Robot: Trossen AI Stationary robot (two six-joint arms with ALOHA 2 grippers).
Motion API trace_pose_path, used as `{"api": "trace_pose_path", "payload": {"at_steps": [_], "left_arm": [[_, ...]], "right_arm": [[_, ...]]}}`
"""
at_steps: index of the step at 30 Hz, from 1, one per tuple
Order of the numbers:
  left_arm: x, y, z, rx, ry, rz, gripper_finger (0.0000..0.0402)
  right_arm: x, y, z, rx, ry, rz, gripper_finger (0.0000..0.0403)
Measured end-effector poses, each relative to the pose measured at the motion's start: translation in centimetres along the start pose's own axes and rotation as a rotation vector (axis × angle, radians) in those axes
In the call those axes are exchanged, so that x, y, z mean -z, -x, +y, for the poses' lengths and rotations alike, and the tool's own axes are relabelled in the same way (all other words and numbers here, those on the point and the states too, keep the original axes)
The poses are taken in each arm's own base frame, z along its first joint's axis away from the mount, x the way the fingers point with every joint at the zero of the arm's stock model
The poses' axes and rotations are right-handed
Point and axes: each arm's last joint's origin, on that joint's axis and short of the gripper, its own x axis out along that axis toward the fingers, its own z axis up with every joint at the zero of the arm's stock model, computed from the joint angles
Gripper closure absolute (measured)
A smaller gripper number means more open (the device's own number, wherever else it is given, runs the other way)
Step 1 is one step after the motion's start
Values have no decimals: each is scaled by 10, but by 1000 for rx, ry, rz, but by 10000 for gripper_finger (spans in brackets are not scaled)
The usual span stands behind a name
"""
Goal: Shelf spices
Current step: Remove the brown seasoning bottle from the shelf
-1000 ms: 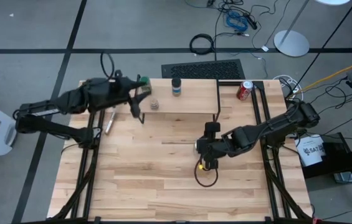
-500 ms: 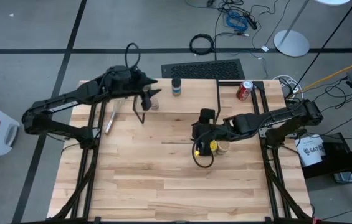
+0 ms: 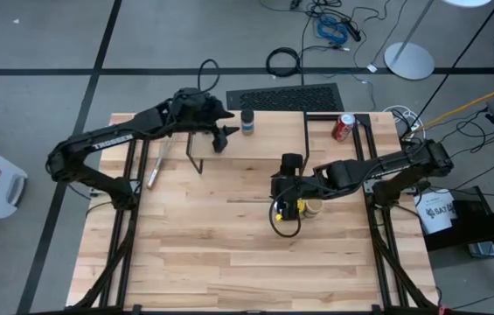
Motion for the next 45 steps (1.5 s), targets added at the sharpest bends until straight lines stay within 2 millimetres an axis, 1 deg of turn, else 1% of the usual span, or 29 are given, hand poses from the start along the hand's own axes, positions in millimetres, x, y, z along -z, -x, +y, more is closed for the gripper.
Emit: {"api": "trace_pose_path", "payload": {"at_steps": [4,9,12,17,23,28,33,40,42,45], "left_arm": [[0,-7,5,-41,-8,-12,140],[-1,-10,6,-41,-12,-26,138],[0,-10,3,-32,-15,-14,138],[7,-9,-7,21,-46,67,138],[14,8,-20,40,-62,167,138],[16,31,-32,63,-72,226,138],[22,46,-49,99,-62,296,138],[24,57,-74,74,-155,316,138],[24,58,-78,68,-169,313,138],[24,58,-78,51,-190,313,136]], "right_arm": [[0,0,0,0,-11,-1,140],[0,0,0,-1,-15,-1,140],[0,0,0,-1,-14,-1,140],[0,0,0,-1,-14,0,140],[0,0,0,-1,-14,0,140],[0,0,0,-1,-22,0,140],[0,0,0,-1,-44,0,140],[0,0,0,-1,-64,0,140],[0,0,0,-2,-67,0,140],[0,0,0,-5,-72,0,140]]}}
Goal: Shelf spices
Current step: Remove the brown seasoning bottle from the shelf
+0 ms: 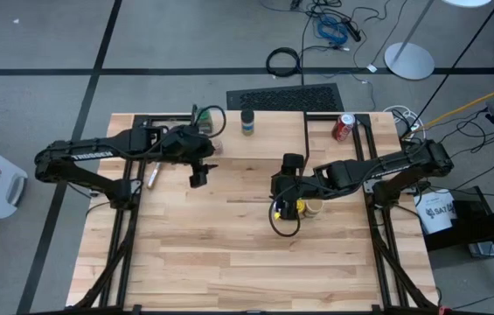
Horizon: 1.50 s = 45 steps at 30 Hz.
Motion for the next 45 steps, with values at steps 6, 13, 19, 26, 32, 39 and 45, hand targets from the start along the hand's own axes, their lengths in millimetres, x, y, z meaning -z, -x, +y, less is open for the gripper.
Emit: {"api": "trace_pose_path", "payload": {"at_steps": [6,13,19,26,32,39,45], "left_arm": [[1,-1,8,-31,-17,0,89],[6,-13,22,-92,0,8,47],[16,-26,30,-118,0,43,45],[16,-29,36,-123,-19,28,45],[16,-37,41,-67,-39,23,45],[19,-61,43,-13,-50,85,45],[20,-65,43,-7,-62,100,45]], "right_arm": [[0,0,0,-1,-27,0,140],[0,0,2,-30,-42,2,140],[0,0,2,-31,-42,3,140],[0,0,2,-31,-42,3,140],[0,0,2,-31,-43,3,140],[0,0,2,-32,-43,3,140],[0,0,2,-32,-42,3,140]]}}
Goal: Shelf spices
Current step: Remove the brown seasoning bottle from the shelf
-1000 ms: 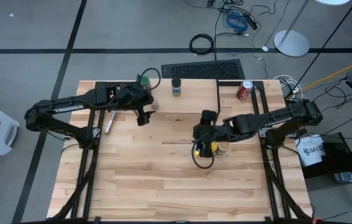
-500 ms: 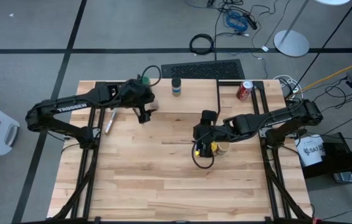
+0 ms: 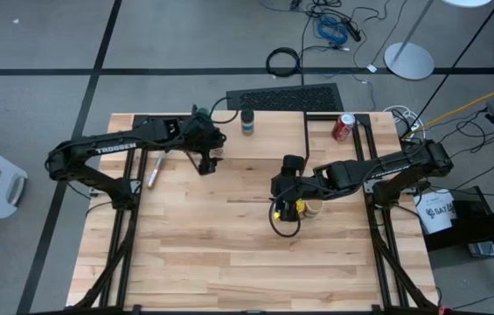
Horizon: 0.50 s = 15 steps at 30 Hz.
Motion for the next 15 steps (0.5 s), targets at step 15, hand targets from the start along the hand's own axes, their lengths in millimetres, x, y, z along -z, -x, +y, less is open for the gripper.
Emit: {"api": "trace_pose_path", "payload": {"at_steps": [15], "left_arm": [[2,0,2,30,21,7,88]], "right_arm": [[0,0,0,0,0,0,140]]}}
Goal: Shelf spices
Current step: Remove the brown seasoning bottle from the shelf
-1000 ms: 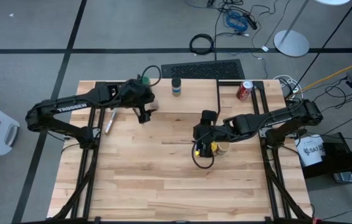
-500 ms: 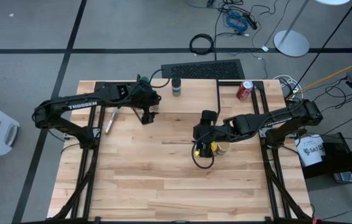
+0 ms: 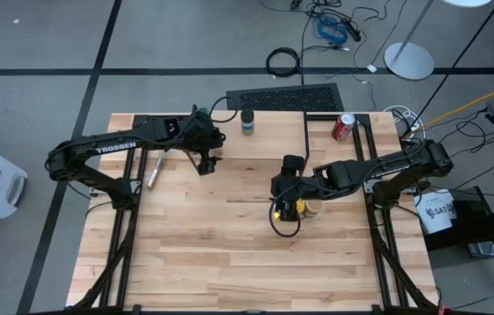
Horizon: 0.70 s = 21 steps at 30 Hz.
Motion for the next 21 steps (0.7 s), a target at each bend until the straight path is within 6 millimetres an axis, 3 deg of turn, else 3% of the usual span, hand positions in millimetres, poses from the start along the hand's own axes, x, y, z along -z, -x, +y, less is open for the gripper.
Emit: {"api": "trace_pose_path", "payload": {"at_steps": [7,21], "left_arm": [[0,0,0,0,0,-1,119],[0,0,0,-6,2,0,121]], "right_arm": [[0,0,0,0,3,0,140],[0,0,0,0,3,0,140]]}}
